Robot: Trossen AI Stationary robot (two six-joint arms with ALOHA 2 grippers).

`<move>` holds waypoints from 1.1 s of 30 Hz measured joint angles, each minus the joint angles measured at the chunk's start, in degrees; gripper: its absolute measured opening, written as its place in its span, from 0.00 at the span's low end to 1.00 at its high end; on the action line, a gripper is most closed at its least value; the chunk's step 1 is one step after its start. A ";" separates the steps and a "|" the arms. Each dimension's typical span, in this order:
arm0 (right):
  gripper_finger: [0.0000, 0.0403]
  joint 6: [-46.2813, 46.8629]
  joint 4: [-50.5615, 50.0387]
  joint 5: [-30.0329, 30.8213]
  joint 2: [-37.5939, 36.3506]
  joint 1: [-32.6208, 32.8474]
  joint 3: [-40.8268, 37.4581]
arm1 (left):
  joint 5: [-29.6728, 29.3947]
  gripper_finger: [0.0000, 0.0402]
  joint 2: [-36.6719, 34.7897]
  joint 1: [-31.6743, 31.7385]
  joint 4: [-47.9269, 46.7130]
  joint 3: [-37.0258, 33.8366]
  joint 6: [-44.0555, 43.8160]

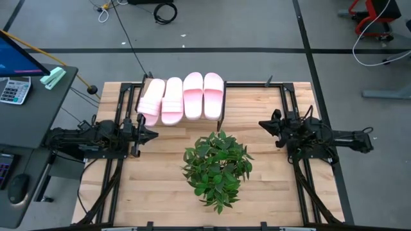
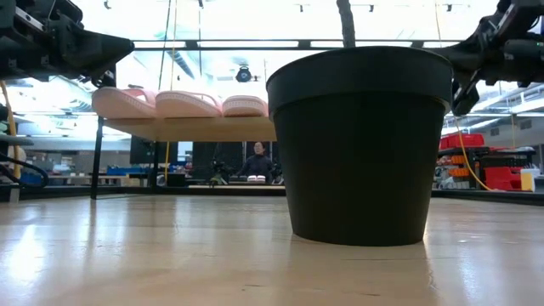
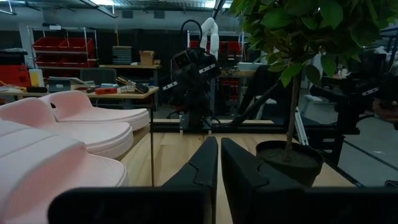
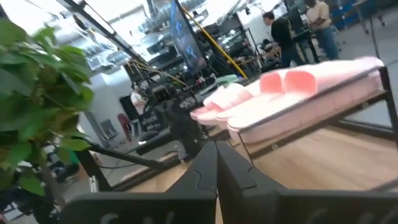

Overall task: Pick and place slides into the shelf
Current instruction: Return to Home Position

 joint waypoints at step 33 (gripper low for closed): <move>0.00 -6.77 -8.72 -5.25 -0.01 4.98 0.09 | 0.01 0.07 0.00 -0.01 -0.01 -0.02 -0.02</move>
